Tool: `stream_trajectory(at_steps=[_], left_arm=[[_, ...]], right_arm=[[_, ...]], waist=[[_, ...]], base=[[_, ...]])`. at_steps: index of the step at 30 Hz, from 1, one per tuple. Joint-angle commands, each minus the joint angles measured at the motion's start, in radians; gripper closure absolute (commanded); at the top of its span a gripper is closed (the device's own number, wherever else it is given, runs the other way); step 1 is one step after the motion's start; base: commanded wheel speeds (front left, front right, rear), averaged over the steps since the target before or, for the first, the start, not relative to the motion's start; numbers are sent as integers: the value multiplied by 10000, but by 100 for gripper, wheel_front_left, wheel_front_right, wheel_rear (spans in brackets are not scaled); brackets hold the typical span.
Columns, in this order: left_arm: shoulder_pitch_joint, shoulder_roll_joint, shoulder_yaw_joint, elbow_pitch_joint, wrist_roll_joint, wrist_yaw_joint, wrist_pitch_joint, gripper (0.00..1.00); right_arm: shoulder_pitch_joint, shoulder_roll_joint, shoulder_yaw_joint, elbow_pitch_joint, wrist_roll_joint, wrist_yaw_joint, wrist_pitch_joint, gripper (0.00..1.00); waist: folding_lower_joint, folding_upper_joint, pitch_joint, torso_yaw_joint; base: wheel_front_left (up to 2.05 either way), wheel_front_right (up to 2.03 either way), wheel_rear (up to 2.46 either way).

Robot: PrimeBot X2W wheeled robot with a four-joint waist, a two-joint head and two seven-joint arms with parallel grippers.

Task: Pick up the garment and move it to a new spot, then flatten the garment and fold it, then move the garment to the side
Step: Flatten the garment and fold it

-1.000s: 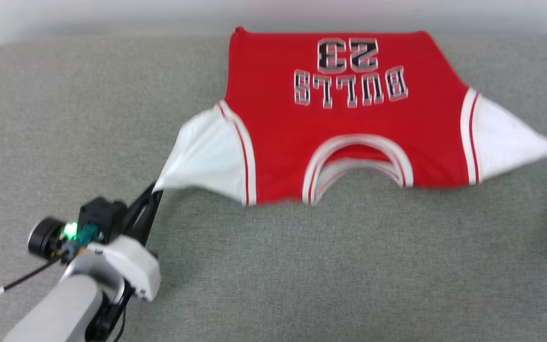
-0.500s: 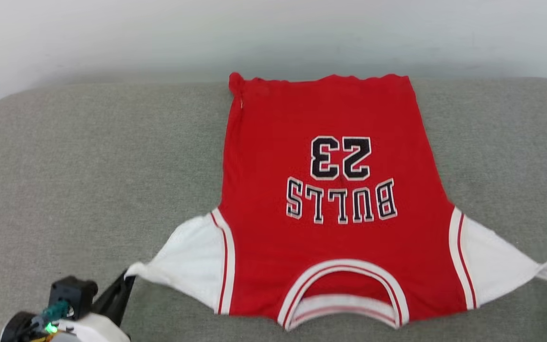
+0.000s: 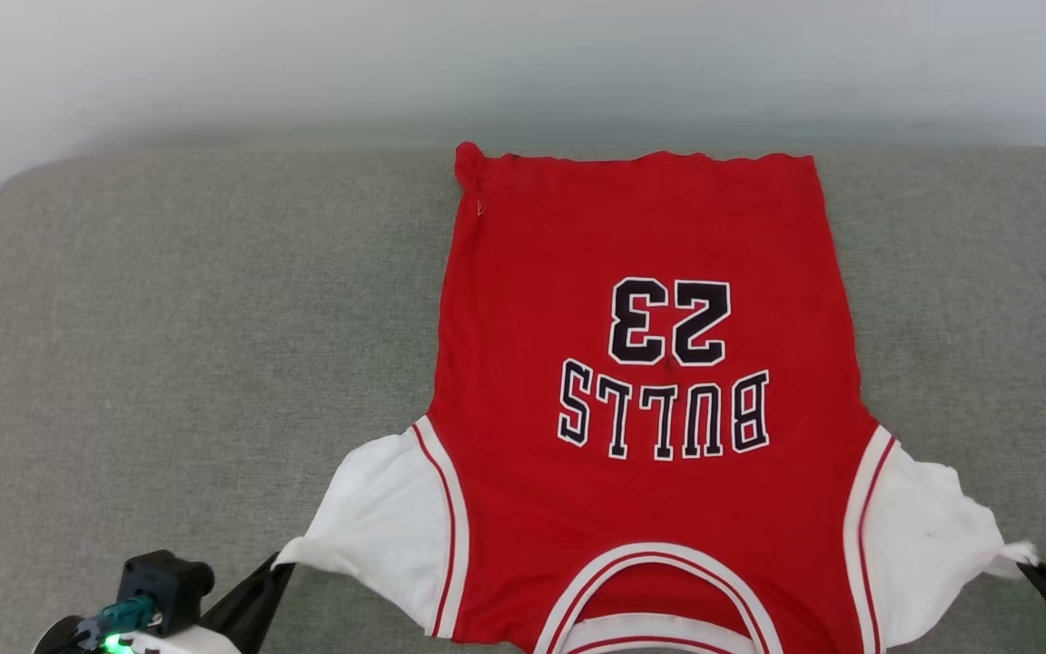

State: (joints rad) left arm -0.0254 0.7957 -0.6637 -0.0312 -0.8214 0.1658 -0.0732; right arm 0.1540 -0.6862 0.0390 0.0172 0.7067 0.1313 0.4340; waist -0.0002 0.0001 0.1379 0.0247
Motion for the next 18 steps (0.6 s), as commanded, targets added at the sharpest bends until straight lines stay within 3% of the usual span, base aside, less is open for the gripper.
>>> stream_trajectory(at_steps=[1,4,7,8,9,14,18], left_arm=[[-216,6,-18,-228,78,-50,104,100],[-370,194,-74,-718,359,75,233,100],[-410,378,-46,-1520,485,280,429,100],[-484,596,-109,-2427,638,390,721,100],[-541,649,-123,-2706,689,427,826,100],[-894,820,-216,-3854,981,503,1327,100],[-1343,708,-419,-4386,1237,275,1666,100]], right_arm=[[-339,-25,-139,-298,132,-11,302,0],[-754,-472,-130,-1037,-318,-11,625,0],[-1367,-223,-545,-1616,-62,-9,1249,0],[-2210,-68,-1076,-1907,39,-9,2433,0],[-2536,3,-1205,-1945,27,-8,2881,0],[-4792,285,-1768,-1680,-428,-8,4926,0],[-6783,514,-2028,-933,-1264,-8,6151,0]], waist=[[2,-1,125,140],[2,-1,368,342],[2,-1,734,616],[2,-1,1227,954],[2,-1,1410,1084],[2,-1,2418,1768],[2,-1,3208,2482]], base=[[0,0,0],[0,0,0],[0,0,0],[0,0,0],[0,0,0],[0,0,0],[0,0,0]])
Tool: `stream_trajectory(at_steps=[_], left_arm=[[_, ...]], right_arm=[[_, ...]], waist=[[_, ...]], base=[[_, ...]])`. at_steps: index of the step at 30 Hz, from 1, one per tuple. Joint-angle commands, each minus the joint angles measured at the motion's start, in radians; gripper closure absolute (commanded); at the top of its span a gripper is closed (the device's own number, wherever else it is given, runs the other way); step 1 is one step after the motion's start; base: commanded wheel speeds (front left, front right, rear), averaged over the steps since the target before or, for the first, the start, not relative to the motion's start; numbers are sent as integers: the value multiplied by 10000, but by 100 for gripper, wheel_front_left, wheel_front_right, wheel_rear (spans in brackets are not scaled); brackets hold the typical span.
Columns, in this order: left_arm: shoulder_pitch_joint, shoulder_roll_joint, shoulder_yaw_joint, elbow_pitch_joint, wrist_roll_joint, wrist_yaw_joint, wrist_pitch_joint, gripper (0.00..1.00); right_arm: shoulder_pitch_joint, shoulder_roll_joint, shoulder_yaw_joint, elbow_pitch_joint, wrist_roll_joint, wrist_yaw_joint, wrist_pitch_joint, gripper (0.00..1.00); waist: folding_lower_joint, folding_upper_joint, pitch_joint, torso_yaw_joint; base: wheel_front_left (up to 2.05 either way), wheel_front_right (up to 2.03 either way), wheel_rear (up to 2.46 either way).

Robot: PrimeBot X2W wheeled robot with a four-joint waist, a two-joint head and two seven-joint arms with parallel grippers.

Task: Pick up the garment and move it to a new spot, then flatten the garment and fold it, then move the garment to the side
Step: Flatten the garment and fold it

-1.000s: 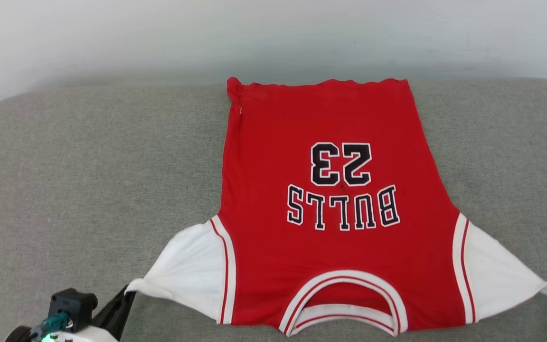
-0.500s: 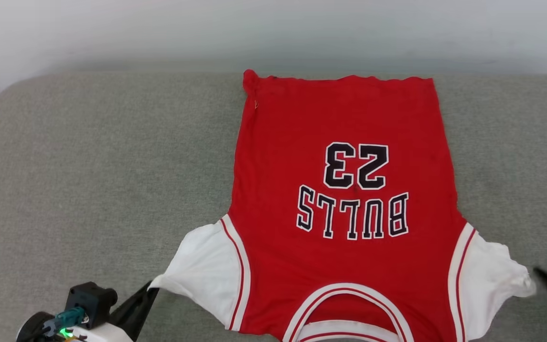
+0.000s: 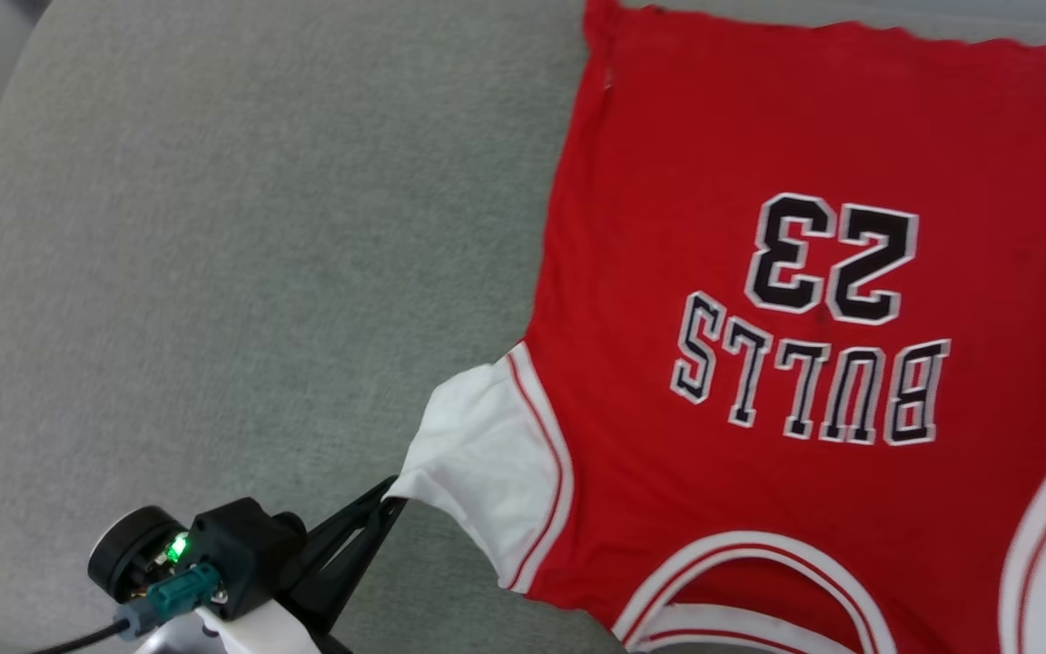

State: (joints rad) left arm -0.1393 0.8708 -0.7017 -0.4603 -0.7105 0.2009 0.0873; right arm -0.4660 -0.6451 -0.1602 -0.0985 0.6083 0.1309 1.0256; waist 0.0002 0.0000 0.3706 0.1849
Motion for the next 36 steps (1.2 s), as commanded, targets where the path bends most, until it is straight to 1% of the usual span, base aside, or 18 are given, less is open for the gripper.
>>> stream_trajectory(at_steps=[1,5,8,9,12,15,16,18,23,25,29,30,31,32,36], left_arm=[[-365,-113,-76,-147,206,-121,118,100],[-769,-353,-232,-414,455,-280,215,100],[-989,-599,-359,-580,587,-344,224,100],[-989,-599,-359,-580,587,-344,224,100],[-1127,-813,-512,-651,671,-420,224,100],[-1218,-998,-561,-702,654,-491,143,100],[-1196,-1114,-535,-714,515,-478,85,100],[-1283,-1119,-506,-591,512,-553,15,100],[-1428,-1271,-552,-287,536,-732,-177,100],[-1483,-1313,-556,-181,520,-769,-238,100],[-1551,-1361,-563,-57,573,-808,-283,100],[-1572,-1312,-570,-35,652,-803,-262,100],[-1590,-1275,-574,-23,696,-786,-251,100],[-1601,-1272,-581,-22,718,-770,-241,100],[-1633,-1292,-550,-17,659,-751,-237,100]], right_arm=[[-1044,122,-85,450,-536,-4,490,0],[-2746,242,-457,1503,-1778,-4,1679,0],[-3847,306,-608,2040,-2684,-4,2493,0],[-3847,306,-608,2040,-2684,-4,2493,0],[-4746,418,-764,2409,-3370,-4,3044,0],[-5415,258,-847,2616,-4119,-4,3328,0],[-5528,150,-730,2697,-4297,-4,3419,0],[-5768,42,-666,2857,-4474,-4,3563,0],[-6157,237,-911,3237,-4689,-4,3785,0],[-6016,380,-954,3412,-4756,-4,3937,0],[-5527,808,-1322,3686,-4791,-4,4613,0],[-5387,860,-1361,3616,-4836,-4,4684,45],[-5282,873,-1394,3539,-4888,-4,4739,80],[-5198,845,-1437,3495,-4913,-4,4799,100],[-5026,887,-1616,3250,-4915,-4,4632,100]], waist=[[-2,0,1067,1055],[-2,0,1729,1684],[-2,0,2166,2073],[-2,0,2166,2073],[-2,0,2517,2389],[-2,0,2868,2638],[-2,0,2987,2703],[-2,0,3172,2824],[-2,0,3451,3008],[-2,0,3485,3031],[-2,0,3488,3027],[-2,0,3484,3011],[-2,0,3483,2993],[-2,0,3477,2979],[-2,0,3296,2866]], base=[[0,0,0],[0,0,0],[0,0,0],[0,0,0],[0,0,0],[0,0,0],[0,0,0],[0,0,0],[0,0,0],[0,0,0],[0,0,0],[0,0,0],[0,0,0],[0,0,0],[0,0,0]])
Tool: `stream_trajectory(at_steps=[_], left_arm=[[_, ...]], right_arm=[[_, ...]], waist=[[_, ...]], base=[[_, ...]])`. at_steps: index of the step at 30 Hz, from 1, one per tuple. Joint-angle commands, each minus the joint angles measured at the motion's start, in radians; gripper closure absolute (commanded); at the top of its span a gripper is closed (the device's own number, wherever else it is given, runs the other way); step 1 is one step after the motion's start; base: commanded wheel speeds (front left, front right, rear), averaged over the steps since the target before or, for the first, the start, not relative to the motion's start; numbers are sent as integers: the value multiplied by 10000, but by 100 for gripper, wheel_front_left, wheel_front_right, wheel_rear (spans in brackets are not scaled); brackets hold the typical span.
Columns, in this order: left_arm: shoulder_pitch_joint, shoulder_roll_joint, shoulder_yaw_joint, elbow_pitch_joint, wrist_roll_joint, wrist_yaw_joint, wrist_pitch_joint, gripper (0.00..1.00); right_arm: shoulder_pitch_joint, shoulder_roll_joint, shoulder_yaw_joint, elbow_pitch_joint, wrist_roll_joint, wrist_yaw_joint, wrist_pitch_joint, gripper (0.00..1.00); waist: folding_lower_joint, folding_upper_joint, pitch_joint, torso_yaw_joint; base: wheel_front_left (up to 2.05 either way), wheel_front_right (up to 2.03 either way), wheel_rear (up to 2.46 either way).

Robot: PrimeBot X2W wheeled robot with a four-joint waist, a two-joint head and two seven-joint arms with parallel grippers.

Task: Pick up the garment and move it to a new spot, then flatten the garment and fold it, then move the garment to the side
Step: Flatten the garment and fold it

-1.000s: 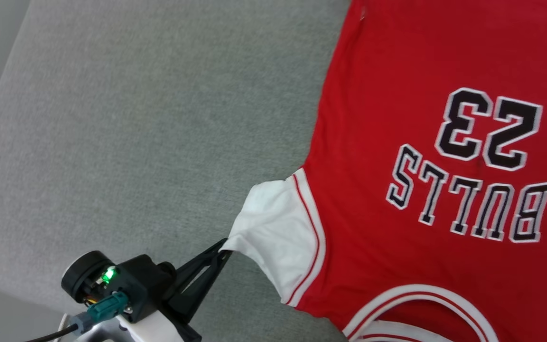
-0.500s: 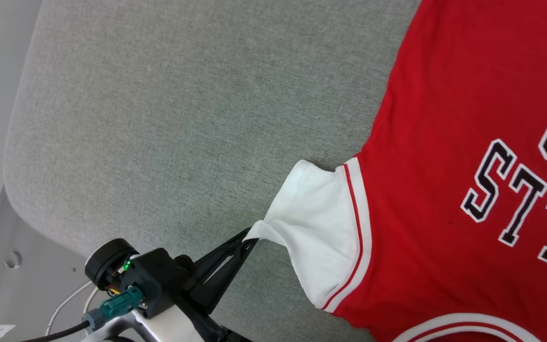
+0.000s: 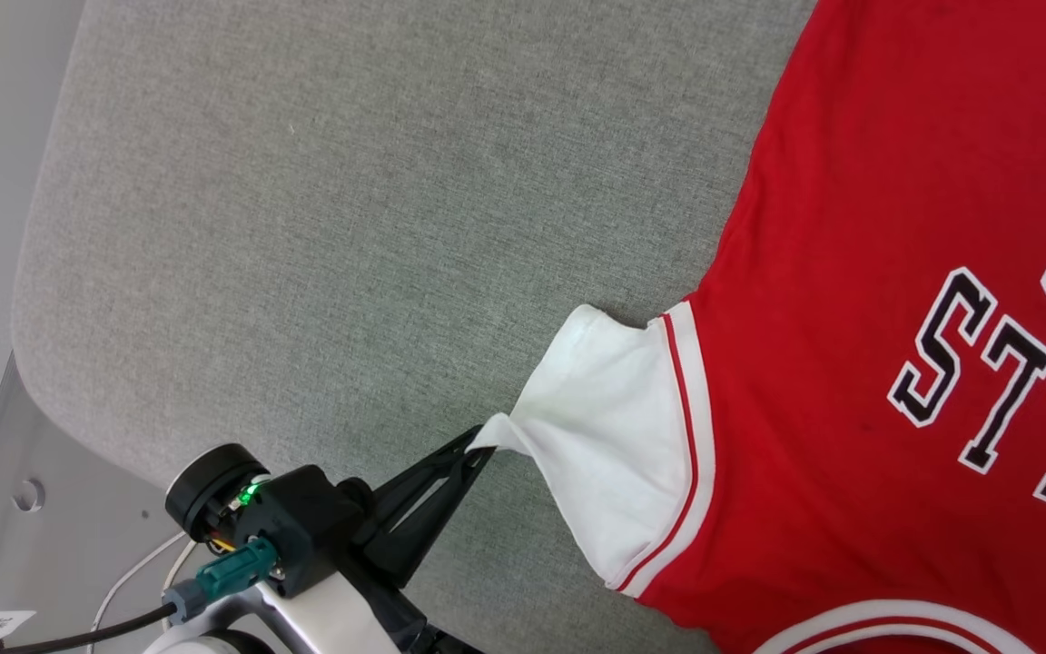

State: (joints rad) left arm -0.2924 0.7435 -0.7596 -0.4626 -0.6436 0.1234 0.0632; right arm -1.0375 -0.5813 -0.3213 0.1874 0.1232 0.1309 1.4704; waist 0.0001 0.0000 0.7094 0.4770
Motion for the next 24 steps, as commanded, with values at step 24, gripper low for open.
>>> stream_trajectory(at_steps=[24], left_arm=[[1288,797,531,1141,-711,980,-123,100]], right_arm=[[7639,1521,-240,-1653,3199,-4,-1581,100]], waist=[[-1,0,-4574,-3306]], base=[[0,0,0]])
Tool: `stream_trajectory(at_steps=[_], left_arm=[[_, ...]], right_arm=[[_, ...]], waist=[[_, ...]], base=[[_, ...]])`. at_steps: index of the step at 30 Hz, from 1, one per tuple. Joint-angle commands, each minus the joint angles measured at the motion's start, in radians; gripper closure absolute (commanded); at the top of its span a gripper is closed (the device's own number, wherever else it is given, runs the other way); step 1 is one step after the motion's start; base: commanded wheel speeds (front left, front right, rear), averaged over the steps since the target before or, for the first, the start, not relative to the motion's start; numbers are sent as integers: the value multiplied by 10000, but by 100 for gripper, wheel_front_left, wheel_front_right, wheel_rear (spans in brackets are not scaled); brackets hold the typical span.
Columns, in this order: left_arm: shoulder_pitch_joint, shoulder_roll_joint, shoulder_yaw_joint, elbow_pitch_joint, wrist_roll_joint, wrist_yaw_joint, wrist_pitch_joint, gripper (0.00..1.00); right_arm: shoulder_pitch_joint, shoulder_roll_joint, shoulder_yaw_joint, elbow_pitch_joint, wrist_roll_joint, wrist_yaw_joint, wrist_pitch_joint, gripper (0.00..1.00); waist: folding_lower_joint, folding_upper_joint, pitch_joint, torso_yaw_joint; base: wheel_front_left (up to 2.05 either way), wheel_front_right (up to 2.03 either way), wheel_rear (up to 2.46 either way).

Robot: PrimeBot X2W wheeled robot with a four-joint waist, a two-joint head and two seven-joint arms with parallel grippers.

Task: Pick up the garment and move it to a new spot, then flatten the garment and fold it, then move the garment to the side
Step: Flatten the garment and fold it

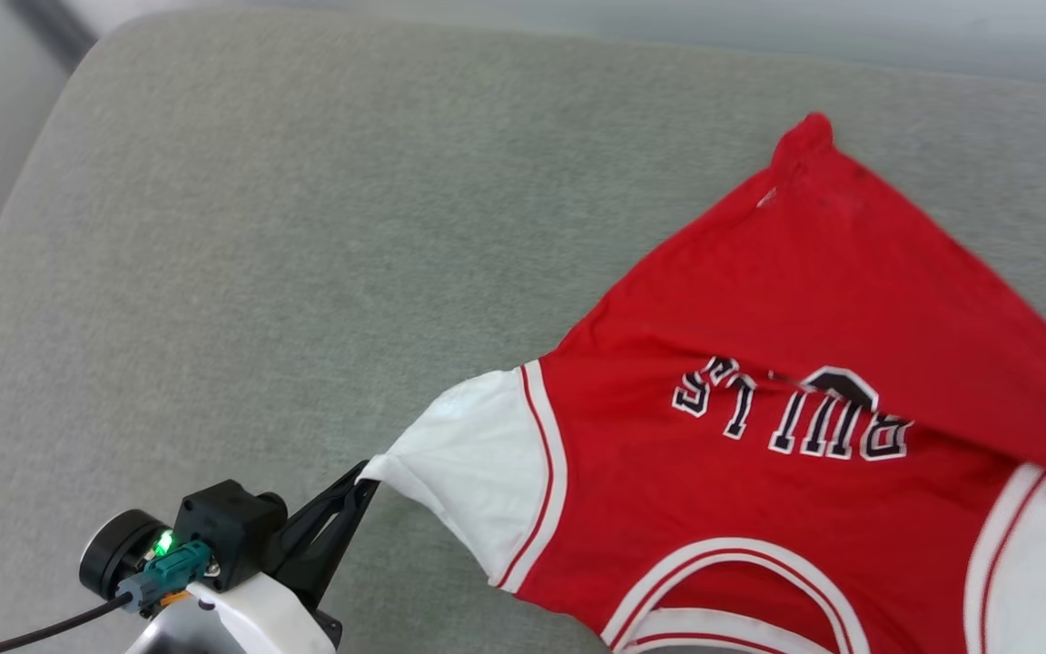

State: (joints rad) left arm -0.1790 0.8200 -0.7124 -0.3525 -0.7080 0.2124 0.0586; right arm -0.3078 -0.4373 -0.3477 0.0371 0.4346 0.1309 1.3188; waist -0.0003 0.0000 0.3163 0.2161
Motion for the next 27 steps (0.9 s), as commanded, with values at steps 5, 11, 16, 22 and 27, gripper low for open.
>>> stream_trajectory(at_steps=[5,11,16,22,27], left_arm=[[326,-40,93,171,-119,230,-231,100],[350,-177,10,337,-155,190,-296,100],[341,-303,-56,465,-169,177,-368,100],[279,-425,-130,540,-184,115,-384,100],[202,-447,-208,444,-93,110,-332,100]], right_arm=[[1693,393,-220,-1164,645,-4,-376,100],[3386,976,-479,-2285,994,-4,-605,100],[4531,1503,-451,-2618,950,-4,-972,100],[5006,1670,-126,-2439,863,-4,-1377,76],[4573,1188,111,-2503,1123,-4,-1546,0]], waist=[[3,0,-978,-1103],[3,0,-1264,-1390],[3,0,-1436,-1522],[3,0,-1518,-1534],[3,0,-1473,-1380]], base=[[0,0,0],[0,0,0],[0,0,0],[0,0,0],[0,0,0]])
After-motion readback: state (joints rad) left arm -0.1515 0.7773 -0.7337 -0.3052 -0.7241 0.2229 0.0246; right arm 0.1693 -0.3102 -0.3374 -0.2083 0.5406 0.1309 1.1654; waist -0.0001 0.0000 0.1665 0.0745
